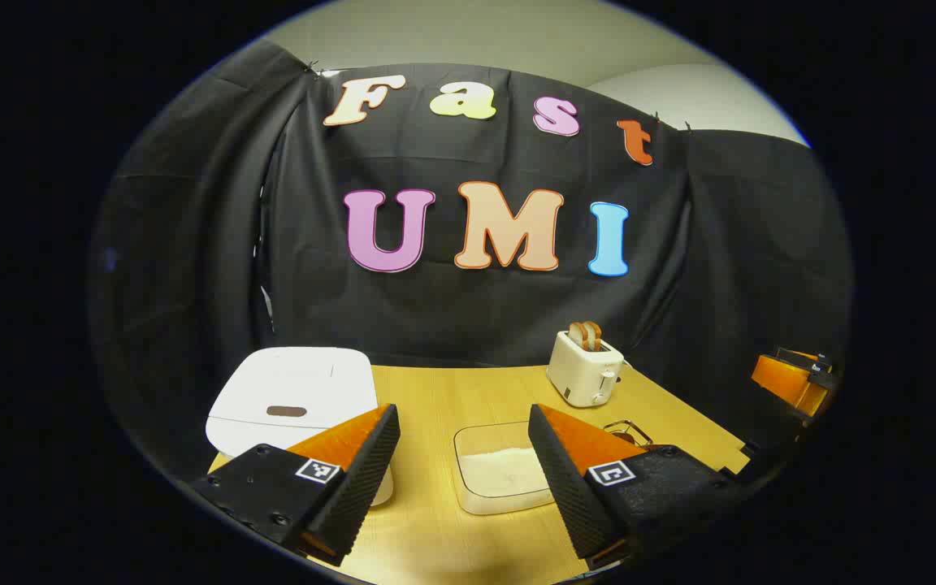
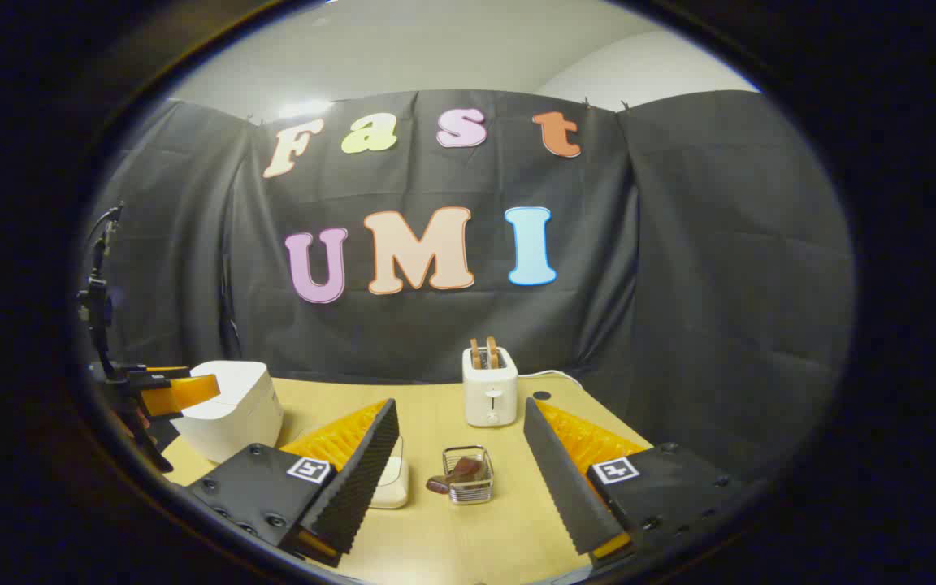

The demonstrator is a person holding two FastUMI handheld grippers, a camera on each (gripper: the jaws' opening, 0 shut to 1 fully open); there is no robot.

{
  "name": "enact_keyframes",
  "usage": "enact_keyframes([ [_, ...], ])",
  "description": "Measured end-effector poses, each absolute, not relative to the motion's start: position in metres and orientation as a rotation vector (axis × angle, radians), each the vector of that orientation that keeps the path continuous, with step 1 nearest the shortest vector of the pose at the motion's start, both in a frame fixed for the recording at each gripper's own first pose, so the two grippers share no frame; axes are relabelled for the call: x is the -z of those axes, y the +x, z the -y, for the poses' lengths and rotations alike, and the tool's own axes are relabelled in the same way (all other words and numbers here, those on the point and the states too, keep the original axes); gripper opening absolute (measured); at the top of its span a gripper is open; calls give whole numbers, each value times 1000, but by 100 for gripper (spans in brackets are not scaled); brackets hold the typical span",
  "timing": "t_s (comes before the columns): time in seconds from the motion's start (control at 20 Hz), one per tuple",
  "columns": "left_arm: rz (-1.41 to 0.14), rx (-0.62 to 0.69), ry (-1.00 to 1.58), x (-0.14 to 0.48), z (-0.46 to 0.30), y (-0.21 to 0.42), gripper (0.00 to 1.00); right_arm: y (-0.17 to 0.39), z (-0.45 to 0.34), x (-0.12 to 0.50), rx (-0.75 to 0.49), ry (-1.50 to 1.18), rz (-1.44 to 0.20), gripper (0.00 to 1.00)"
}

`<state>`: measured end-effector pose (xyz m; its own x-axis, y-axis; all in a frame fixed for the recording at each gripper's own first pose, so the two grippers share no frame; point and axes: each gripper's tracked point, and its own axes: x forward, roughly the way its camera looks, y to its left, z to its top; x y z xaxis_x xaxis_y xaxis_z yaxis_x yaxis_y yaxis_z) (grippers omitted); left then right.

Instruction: Close the left gripper, press the button to open the rice cooker; take a wooden spoon from the chopstick holder with the right hand, scoop a spoonful of rice and pour it into the rice cooker, then put the wooden spoon back into the chopstick holder.

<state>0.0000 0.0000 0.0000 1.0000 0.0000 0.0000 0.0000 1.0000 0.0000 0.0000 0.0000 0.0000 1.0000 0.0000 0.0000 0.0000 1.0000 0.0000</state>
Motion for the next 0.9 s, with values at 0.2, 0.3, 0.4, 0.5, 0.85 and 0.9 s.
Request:
enact_keyframes([
  [0.2,1,-3,-8,1,0,-2,95,0,1,-1,-6,-9,1,95],
  [0.3,1,-7,-6,1,-1,-2,95,1,-1,-1,-10,-5,0,95],
  [0.4,0,-13,-4,2,-5,-3,95,0,-1,-1,-12,-7,-1,95],
  [0.5,4,-19,-5,1,-10,-5,94,0,-3,0,-13,-12,-3,95],
  [0.85,0,-45,5,4,-26,-8,95,4,-16,3,-28,-17,-7,95],
  [0.9,2,-47,8,3,-28,-9,94,4,-17,3,-30,-17,-6,95],
])
